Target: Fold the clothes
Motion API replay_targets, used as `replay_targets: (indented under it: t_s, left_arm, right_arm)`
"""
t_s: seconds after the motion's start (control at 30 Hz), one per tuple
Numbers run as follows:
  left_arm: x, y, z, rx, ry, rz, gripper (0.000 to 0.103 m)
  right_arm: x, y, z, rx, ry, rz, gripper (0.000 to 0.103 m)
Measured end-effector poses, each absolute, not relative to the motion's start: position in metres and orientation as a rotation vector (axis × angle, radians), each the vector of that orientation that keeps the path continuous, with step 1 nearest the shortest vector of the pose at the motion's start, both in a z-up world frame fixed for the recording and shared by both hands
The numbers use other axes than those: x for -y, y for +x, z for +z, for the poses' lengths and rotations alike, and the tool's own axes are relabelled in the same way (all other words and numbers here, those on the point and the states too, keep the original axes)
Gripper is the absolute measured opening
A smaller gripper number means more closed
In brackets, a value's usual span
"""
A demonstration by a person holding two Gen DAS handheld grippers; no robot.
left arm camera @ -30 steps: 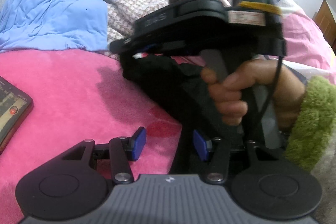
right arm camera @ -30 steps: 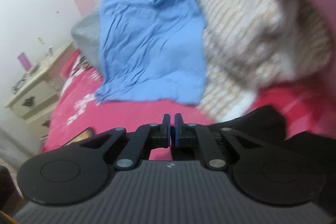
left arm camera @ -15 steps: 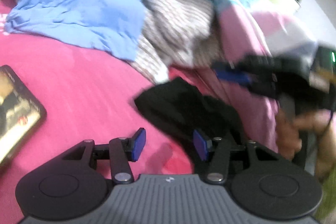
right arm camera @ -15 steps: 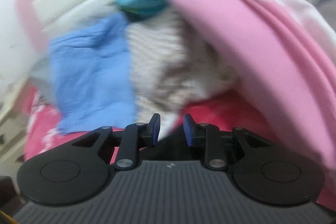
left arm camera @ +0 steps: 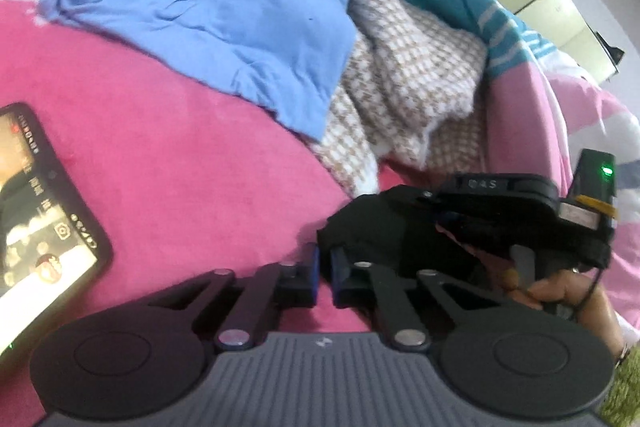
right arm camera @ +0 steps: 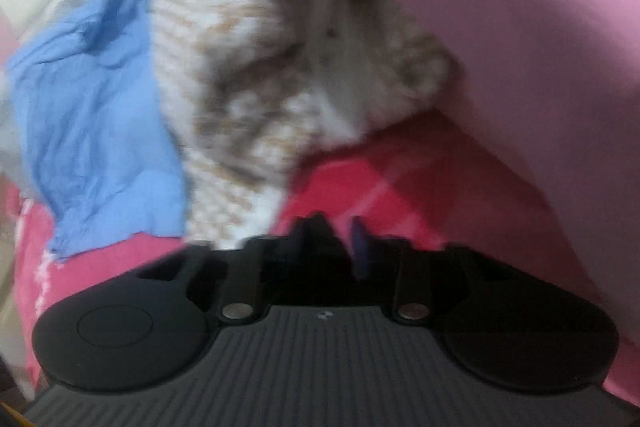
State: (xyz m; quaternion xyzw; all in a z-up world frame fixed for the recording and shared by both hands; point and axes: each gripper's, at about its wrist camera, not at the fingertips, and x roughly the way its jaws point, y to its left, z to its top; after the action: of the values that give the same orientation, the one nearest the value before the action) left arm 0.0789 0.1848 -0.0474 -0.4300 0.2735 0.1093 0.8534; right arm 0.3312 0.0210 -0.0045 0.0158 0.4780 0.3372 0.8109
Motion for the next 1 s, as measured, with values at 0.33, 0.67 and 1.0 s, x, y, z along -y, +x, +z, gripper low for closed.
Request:
replay_targets:
  t_s: [0.33,0.67,1.0]
  left_arm:
    - [-0.182,0.058,-0.041,-0.460,-0.880,0.307,0.004]
    - [-0.184,0.057,-0.047,-0.475,-0.887,0.378,0.003]
    - [-0.188,0.056,-0.050,-0.483,-0.922,0.384,0.003]
  right_arm:
    - [-0.011,0.302,0.036,-0.648,0.184,0.976,0.001]
    - [-0.022,0.322,0.004,-0.632,0.122,0.941,0.001]
    - [-0.021,0.309,0.010,-0.611,-0.005,0.868,0.005]
